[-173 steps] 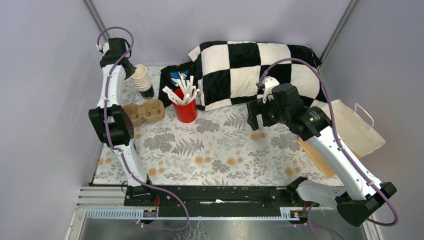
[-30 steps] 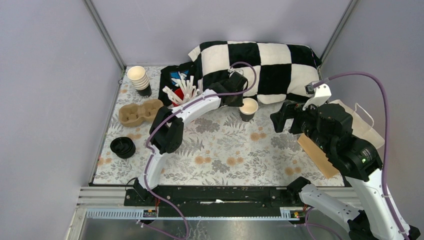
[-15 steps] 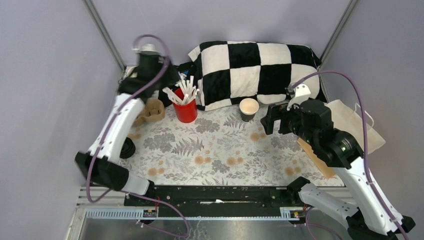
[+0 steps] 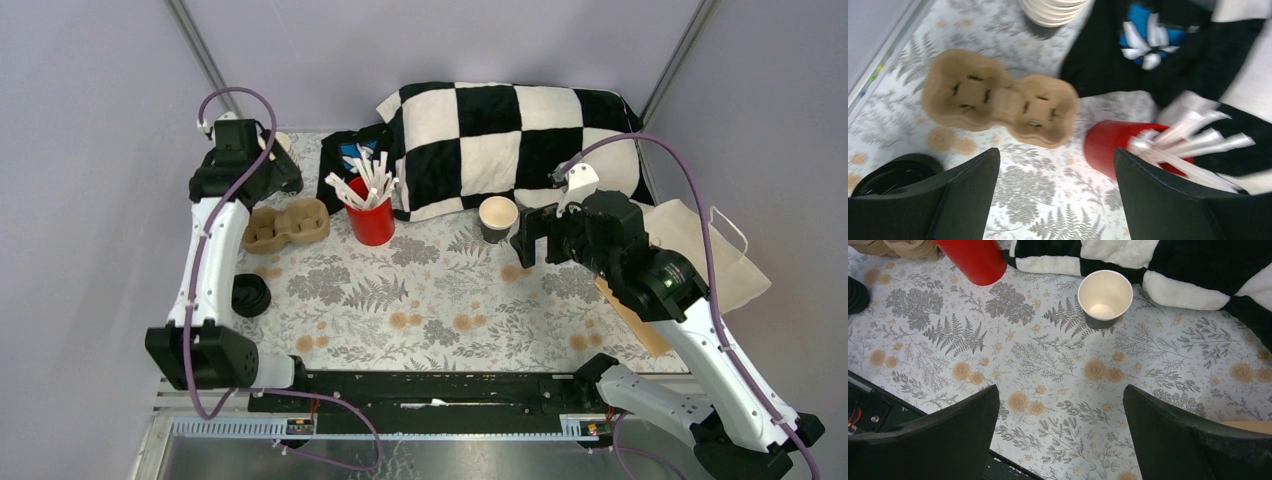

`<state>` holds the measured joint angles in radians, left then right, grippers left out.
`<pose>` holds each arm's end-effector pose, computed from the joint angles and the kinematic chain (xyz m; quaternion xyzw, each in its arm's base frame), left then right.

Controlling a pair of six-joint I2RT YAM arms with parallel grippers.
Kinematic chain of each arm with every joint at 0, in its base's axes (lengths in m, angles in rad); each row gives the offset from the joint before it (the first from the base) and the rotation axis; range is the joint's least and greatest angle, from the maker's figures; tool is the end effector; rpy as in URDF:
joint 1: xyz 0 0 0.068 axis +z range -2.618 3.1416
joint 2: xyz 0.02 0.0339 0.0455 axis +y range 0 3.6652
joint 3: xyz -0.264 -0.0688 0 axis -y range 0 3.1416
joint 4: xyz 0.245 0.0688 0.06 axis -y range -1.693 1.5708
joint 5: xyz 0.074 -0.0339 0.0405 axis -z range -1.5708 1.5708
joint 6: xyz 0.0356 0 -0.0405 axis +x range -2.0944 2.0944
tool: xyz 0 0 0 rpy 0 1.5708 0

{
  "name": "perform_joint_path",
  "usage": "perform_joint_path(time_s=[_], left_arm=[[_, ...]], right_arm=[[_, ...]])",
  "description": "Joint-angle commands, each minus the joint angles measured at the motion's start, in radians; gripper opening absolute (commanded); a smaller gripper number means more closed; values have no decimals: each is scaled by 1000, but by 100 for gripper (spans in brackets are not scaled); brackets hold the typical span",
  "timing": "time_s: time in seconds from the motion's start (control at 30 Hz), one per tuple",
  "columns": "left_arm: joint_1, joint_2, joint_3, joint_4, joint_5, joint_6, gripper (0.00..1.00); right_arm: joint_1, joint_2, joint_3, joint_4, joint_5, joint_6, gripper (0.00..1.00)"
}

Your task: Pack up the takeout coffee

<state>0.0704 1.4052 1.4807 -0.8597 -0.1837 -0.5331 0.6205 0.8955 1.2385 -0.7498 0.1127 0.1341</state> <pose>0.2922 0.0271 0.3752 -0.3069 0.8678 -0.0050 0.3909 0.1374 0.0932 0.4152 -0.1708 0.8170 0.1585 0.5276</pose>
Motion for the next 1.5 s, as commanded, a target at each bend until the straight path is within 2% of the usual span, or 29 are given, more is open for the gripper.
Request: perform_joint_path(time_s=[0.0,0.17,0.37,0.53,0.7,0.8,1.23,1.47], left_arm=[[22,119,10,-57,-23,27,88],[58,262,40,-59,28,118,88],[69,357,61,-70,53,164,71],[63,316,-9,49,299,159,55],[63,328,-44,146,454,106,50],[63,361,-34,164,473,82,46],[30,449,37,130,434,106,45],[26,457,40,124,411,111,31]], right_arm=[[14,9,-4,40,11,-28,100],[18,15,2,39,22,-49,100],[18,20,18,28,35,-61,100],[19,29,22,33,34,-61,100],[19,33,25,35,25,-58,100],[20,34,26,31,25,-58,100],[19,36,33,29,29,-57,100],[19,33,30,28,28,-59,100]])
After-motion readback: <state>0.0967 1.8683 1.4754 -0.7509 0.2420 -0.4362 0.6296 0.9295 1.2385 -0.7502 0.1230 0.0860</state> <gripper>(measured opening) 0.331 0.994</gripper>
